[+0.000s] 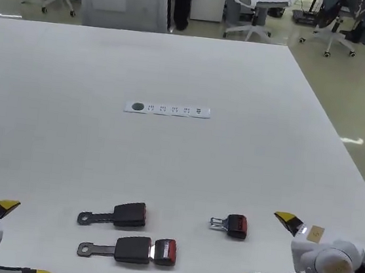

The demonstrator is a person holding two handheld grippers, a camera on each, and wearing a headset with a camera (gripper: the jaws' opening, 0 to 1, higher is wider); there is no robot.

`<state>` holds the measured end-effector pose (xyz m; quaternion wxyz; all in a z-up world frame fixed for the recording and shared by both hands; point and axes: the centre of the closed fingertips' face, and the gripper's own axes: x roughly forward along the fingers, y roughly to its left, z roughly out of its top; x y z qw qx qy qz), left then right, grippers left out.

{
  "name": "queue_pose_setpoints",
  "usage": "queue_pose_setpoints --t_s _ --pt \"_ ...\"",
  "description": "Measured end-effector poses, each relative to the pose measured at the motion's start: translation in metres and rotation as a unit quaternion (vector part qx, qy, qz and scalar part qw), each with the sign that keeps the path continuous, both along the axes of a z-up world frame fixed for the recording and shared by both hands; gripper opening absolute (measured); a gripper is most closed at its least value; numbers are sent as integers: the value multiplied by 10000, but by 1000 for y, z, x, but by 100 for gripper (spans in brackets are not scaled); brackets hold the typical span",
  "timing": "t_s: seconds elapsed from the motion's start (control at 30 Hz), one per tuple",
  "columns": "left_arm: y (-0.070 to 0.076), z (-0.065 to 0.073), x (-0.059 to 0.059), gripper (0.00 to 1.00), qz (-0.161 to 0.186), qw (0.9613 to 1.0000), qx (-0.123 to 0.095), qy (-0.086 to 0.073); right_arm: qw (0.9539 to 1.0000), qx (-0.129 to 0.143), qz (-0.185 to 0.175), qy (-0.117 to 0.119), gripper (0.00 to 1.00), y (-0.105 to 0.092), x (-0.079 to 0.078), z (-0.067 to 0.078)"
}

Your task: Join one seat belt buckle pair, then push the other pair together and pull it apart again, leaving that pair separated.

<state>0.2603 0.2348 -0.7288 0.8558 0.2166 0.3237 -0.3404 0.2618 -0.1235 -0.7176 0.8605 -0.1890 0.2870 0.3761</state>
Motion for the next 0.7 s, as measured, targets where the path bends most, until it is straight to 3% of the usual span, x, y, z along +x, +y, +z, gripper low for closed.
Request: queue_pose_setpoints --t_s 0.43,0.7 --pt "2 -1 3 100 25 10000 -54 1 10000 32 -63 30 100 -6 -4 2" --pt "-2 5 5 100 32 9999 -114 -58 9998 76 -140 78 100 -10 -6 2"
